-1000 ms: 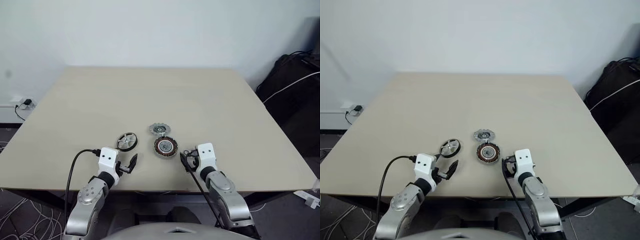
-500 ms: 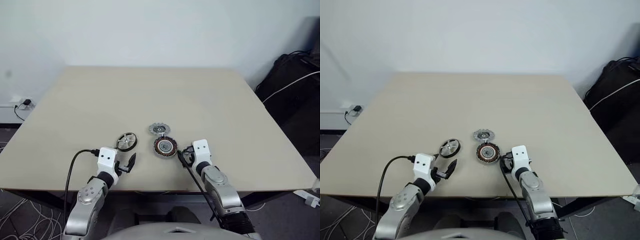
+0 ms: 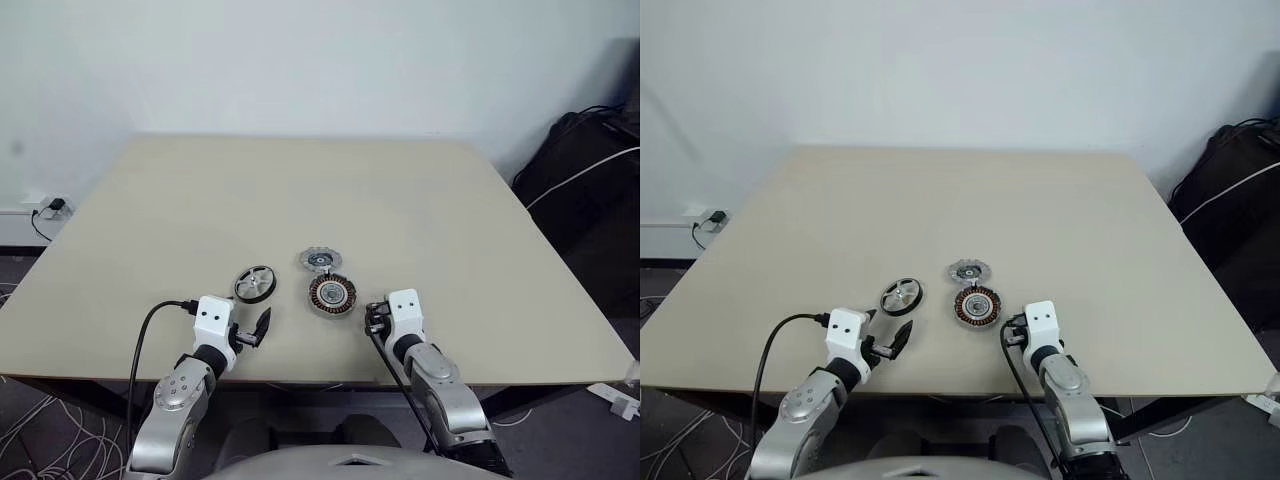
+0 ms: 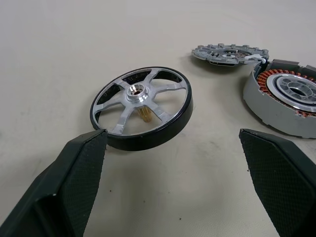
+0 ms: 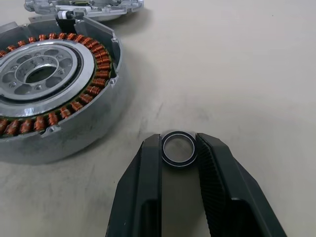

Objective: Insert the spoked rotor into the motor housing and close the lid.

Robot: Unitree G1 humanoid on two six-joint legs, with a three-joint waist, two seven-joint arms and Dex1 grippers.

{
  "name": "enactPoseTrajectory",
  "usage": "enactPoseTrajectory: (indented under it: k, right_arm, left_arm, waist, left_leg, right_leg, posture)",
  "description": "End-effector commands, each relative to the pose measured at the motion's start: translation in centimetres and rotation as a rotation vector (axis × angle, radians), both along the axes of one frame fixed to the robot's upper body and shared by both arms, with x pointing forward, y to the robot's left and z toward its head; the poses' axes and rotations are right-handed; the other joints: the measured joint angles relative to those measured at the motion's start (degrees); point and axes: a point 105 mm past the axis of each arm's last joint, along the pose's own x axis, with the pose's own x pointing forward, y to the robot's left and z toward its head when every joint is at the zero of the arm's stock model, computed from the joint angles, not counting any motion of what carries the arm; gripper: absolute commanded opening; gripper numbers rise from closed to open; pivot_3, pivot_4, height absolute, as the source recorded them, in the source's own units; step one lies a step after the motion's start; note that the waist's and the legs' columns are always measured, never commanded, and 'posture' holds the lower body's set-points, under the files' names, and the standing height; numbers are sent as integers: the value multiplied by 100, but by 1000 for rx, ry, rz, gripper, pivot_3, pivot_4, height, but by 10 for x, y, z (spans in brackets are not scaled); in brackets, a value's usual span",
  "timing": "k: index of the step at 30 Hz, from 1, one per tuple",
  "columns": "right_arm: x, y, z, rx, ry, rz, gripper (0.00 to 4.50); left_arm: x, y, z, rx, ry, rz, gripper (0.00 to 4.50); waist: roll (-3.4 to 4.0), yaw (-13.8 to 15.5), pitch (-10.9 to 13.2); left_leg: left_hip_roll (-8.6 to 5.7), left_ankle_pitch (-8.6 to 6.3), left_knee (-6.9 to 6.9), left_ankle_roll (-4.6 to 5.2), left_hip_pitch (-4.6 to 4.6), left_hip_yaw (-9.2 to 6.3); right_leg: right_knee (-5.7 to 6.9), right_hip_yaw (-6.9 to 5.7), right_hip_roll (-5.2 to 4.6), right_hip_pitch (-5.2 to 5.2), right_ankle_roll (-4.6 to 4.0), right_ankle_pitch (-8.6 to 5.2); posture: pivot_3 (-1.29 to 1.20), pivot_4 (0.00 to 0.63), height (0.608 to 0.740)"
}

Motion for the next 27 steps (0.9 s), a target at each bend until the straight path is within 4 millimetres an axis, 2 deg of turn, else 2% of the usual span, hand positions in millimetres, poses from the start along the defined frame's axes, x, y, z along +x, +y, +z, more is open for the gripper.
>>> enactPoseTrajectory:
  k: [1,7,10,12,20,27]
  right_arm:
    - [1,-7,7,-4,-16,-20,679]
    - [29,-2,55,-2,-204,-28,679]
    - [39,14,73,12,-262,31,679]
    - [43,27,79,23,-274,79,679]
    - [48,73,75,27,-260,245,679]
    - [42,78,56,10,-197,288,679]
  left_arm:
    - [6,-4,16,-6,-63,-15,4500]
    - [6,-4,16,-5,-66,-11,4500]
    - [7,-4,16,-6,-68,-8,4500]
    - [7,-4,17,-7,-69,-6,4500]
    - [5,-3,16,-13,-71,8,4500]
    - [2,-2,16,-15,-68,20,4500]
  waist:
    - [0,1,0]
    - [23,-21,18]
    - [23,-33,19]
    - [22,-27,18]
    - [15,-24,21]
    - [12,-23,22]
  left_leg:
    - [0,0,0,0,0,0]
    - [-2,0,1,1,-4,1]
    - [-2,0,0,1,-6,2]
    - [-2,1,-1,2,-8,2]
    - [-8,0,1,4,-13,3]
    - [-9,0,3,5,-11,3]
  right_leg:
    - [0,0,0,0,0,0]
    - [0,0,-1,-2,2,1]
    - [2,0,2,4,4,2]
    - [2,-1,5,4,4,2]
    - [2,-3,5,9,-19,18]
    - [2,-4,5,10,-19,18]
  posture:
    - [0,0,740]
    - [0,0,740]
    - [0,0,740]
    - [0,0,740]
    - [0,0,740]
    - [0,0,740]
